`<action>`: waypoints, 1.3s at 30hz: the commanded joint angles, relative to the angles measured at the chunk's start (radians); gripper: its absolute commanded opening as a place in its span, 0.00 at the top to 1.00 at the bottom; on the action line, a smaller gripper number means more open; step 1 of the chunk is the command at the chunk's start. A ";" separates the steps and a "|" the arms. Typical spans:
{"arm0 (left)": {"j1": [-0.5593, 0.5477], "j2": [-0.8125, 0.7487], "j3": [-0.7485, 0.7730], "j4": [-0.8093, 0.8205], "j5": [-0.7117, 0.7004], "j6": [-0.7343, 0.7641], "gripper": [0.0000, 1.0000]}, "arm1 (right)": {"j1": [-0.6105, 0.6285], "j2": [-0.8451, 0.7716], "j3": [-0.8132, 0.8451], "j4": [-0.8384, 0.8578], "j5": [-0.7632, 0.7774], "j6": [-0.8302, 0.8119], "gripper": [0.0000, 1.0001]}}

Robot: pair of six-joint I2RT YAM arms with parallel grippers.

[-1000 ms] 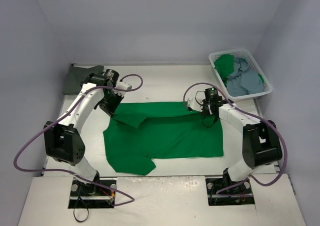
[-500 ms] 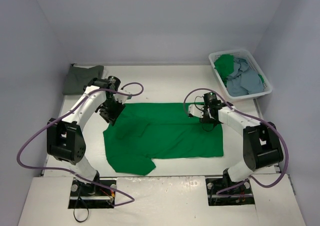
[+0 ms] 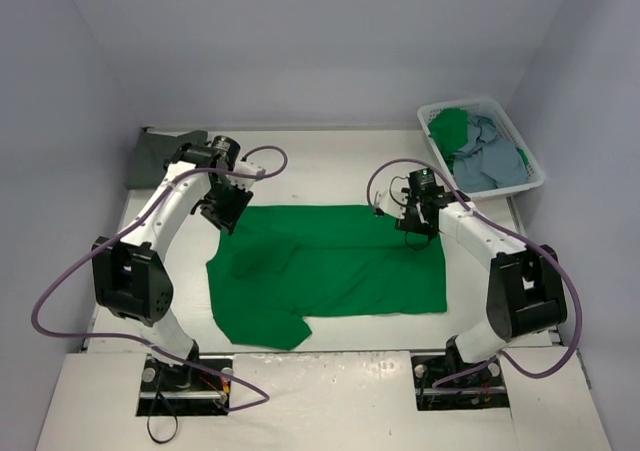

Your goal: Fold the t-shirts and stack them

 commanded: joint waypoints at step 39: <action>0.051 0.491 0.208 0.122 0.012 -0.006 1.00 | -0.031 0.325 0.105 0.188 -0.257 0.277 1.00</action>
